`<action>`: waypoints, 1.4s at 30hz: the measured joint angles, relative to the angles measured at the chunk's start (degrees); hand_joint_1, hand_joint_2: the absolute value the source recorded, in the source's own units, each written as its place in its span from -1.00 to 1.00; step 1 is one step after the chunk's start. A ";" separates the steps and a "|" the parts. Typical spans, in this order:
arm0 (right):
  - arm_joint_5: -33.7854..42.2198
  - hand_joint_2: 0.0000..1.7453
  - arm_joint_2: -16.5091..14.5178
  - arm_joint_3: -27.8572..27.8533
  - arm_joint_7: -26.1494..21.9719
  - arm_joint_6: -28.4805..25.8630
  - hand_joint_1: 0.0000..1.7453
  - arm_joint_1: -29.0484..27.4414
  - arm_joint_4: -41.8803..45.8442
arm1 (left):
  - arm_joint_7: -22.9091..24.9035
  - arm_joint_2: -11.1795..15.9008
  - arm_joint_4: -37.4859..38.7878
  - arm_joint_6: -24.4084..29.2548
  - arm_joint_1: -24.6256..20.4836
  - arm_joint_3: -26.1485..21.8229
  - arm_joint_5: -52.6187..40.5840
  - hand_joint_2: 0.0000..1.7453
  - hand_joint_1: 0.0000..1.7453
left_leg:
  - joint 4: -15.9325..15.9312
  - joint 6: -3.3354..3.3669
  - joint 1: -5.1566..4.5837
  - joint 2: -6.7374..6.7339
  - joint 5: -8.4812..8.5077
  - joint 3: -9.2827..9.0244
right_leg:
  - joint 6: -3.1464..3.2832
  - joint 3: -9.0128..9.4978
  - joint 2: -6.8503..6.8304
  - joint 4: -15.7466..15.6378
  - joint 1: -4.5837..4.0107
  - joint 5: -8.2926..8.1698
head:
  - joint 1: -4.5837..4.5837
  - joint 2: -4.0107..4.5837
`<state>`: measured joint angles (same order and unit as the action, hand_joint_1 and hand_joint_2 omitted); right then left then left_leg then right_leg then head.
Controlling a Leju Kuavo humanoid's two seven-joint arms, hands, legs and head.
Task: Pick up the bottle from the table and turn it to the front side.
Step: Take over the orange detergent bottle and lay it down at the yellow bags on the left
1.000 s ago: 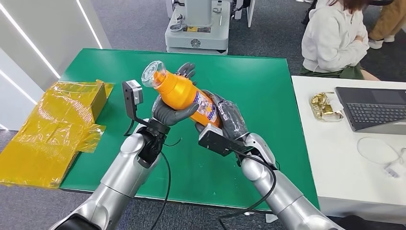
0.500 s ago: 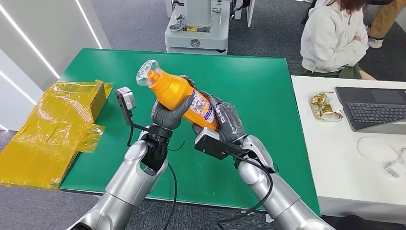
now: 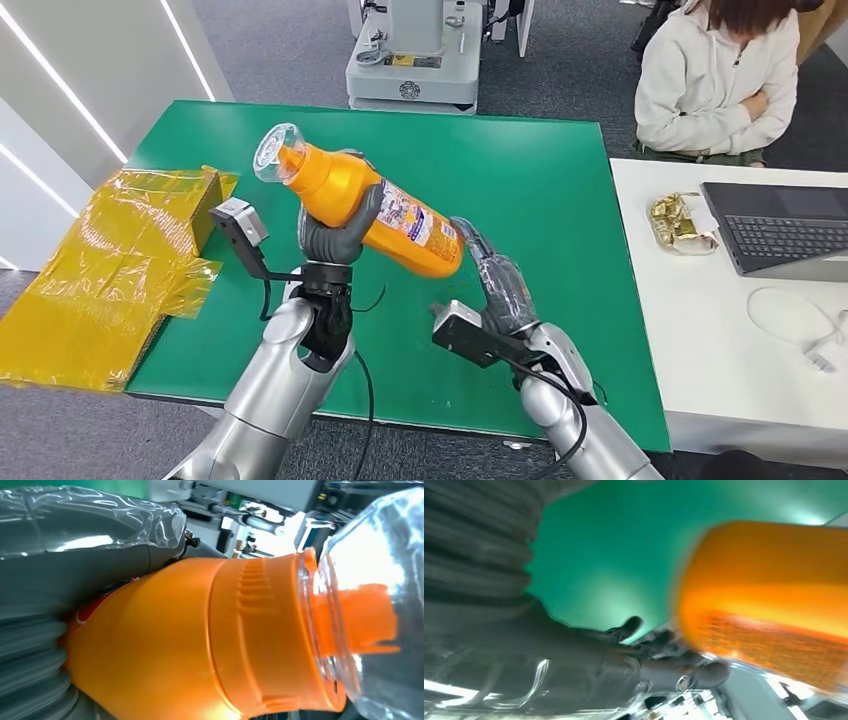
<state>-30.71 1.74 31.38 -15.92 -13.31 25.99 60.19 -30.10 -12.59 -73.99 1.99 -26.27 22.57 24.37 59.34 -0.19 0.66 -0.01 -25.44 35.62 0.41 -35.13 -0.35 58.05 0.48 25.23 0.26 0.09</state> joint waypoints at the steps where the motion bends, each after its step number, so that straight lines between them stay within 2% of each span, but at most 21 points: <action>1: 0.20 1.00 0.39 -0.19 0.11 0.20 -1.00 -0.82 0.59 | -0.51 0.11 -0.07 0.57 -0.32 -0.02 -0.93 1.00 0.90 | 0.00 0.00 0.00 -0.02 0.00 0.01 | 0.00 -0.02 0.03 0.00 0.00 0.00 | 0.01 0.00; 10: 6.28 1.00 3.23 -0.83 -1.02 1.27 -1.00 -7.21 8.75 | -4.41 2.78 -0.24 8.45 -3.20 0.13 -19.61 1.00 1.00 | -0.02 -0.01 0.01 -0.06 -0.01 0.03 | 0.00 -0.08 0.08 0.01 -0.01 0.01 | 0.02 0.00; 14: 6.68 1.00 3.45 -0.86 -1.15 1.26 -1.00 -7.70 9.54 | -4.52 3.20 -0.24 9.14 -3.38 0.21 -21.87 1.00 1.00 | -0.02 -0.01 0.01 -0.06 -0.01 0.02 | 0.00 -0.09 0.08 0.01 -0.01 0.01 | 0.03 0.00; 16: 6.87 1.00 4.34 -1.46 -1.13 1.18 -1.00 -10.36 13.95 | -1.12 5.67 0.44 15.54 -4.70 1.22 -40.39 1.00 1.00 | -0.03 -0.01 0.01 -0.06 -0.01 0.03 | 0.00 -0.10 0.09 0.01 -0.01 0.01 | 0.02 0.00; 18: 6.98 1.00 5.68 -2.38 -1.25 1.09 -1.00 -13.84 19.95 | 4.65 9.03 1.40 23.92 -6.41 2.49 -64.93 1.00 1.00 | -0.03 -0.01 0.00 -0.08 -0.01 0.03 | 0.00 -0.10 0.10 0.01 0.00 0.01 | 0.02 0.00; 22: 7.65 1.00 7.17 -4.71 -3.50 -0.04 -1.00 -17.72 25.87 | 15.90 12.43 1.90 28.59 -6.88 2.96 -90.79 1.00 1.00 | -0.03 -0.01 0.00 -0.06 -0.01 0.04 | 0.00 -0.09 0.08 0.01 0.00 0.01 | 0.01 0.00; 24: 9.28 1.00 7.52 -6.99 -5.35 -0.68 -1.00 -20.56 29.53 | 19.10 14.26 2.05 28.65 -6.56 2.90 -98.24 1.00 1.00 | -0.04 -0.03 0.00 -0.05 -0.03 0.04 | 0.01 -0.09 0.07 0.01 0.00 0.02 | 0.02 0.00; 31: 13.36 1.00 7.74 -15.14 -9.03 -1.58 -1.00 -29.62 40.02 | 24.01 19.12 4.38 24.66 -5.19 1.87 -107.42 1.00 1.00 | -0.08 -0.06 0.00 -0.05 -0.07 0.05 | -0.01 -0.10 0.08 0.01 0.00 0.09 | 0.01 0.00; 35: 13.54 1.00 7.74 -18.87 -9.81 -1.97 -1.00 -34.12 44.71 | 26.24 21.28 6.42 23.12 -2.88 0.20 -107.03 1.00 1.00 | -0.09 -0.10 0.00 -0.13 -0.11 0.04 | 0.00 -0.12 0.19 0.01 0.00 0.10 | 0.03 0.00; 38: 13.08 1.00 7.70 -20.72 -10.15 -1.92 -1.00 -36.50 47.20 | 28.08 22.47 7.17 22.91 -0.46 -1.47 -107.75 1.00 1.00 | -0.09 -0.10 0.01 -0.14 -0.11 0.04 | 0.04 -0.13 0.18 0.01 -0.01 0.13 | 0.02 0.00; 42: 11.07 1.00 7.00 -22.03 -10.80 -1.70 -1.00 -38.57 49.32 | 32.90 23.08 7.27 20.14 3.35 -4.19 -110.26 1.00 1.00 | -0.10 -0.13 0.01 -0.16 -0.13 0.04 | 0.06 -0.13 0.21 0.01 -0.01 0.15 | 0.02 0.00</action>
<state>-19.64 8.74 9.34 -26.72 -15.01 -12.58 109.51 2.81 10.48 -66.72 22.13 -22.92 18.39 -85.89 59.24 -0.32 0.66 -0.17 -25.58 35.66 0.47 -35.26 -0.14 58.06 0.48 25.38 0.27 0.09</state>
